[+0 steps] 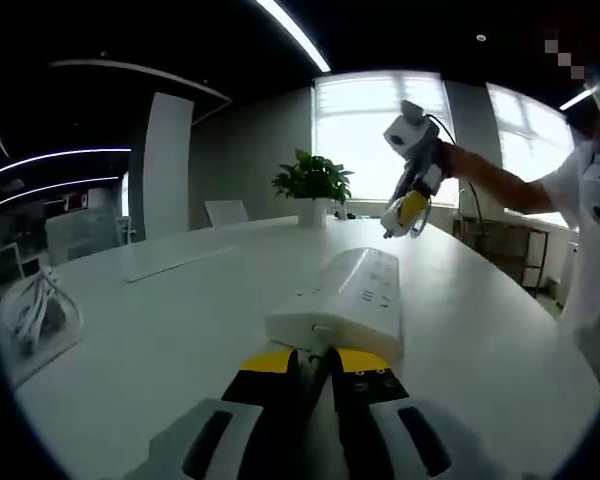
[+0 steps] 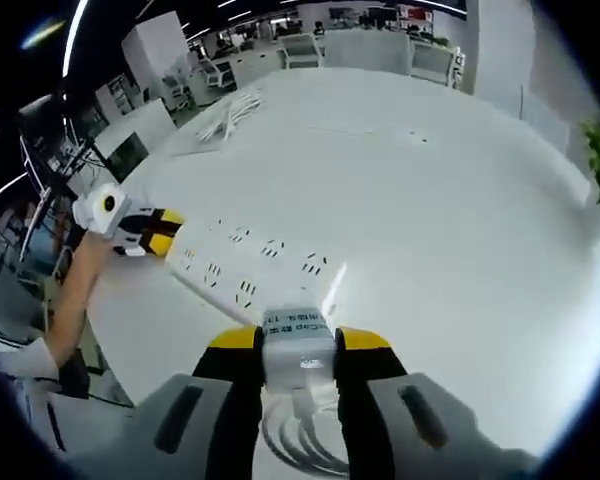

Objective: Straighten the power strip on the desk, plug the charger into it

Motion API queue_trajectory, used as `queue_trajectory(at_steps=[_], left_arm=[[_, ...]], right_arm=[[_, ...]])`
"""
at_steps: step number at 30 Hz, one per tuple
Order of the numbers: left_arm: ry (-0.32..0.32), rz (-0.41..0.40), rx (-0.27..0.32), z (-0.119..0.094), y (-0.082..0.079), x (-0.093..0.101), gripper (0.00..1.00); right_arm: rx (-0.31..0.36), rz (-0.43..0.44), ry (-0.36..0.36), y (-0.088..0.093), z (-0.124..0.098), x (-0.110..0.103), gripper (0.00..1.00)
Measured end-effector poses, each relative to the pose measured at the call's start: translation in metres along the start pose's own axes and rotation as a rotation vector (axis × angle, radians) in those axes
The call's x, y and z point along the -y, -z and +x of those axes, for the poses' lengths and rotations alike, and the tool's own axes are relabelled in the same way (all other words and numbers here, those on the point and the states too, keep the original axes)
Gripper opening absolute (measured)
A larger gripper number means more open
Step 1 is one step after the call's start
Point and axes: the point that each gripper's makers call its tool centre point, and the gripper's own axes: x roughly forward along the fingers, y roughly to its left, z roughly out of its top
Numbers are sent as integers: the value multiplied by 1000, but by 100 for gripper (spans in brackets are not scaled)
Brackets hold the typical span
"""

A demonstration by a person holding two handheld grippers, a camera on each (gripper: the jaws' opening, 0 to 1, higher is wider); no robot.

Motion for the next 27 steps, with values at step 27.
queue_trajectory(at_steps=[27], left_arm=[[6,1,3,0,0,0,17]], right_arm=[[-250,108,56,6,21,-4,27]])
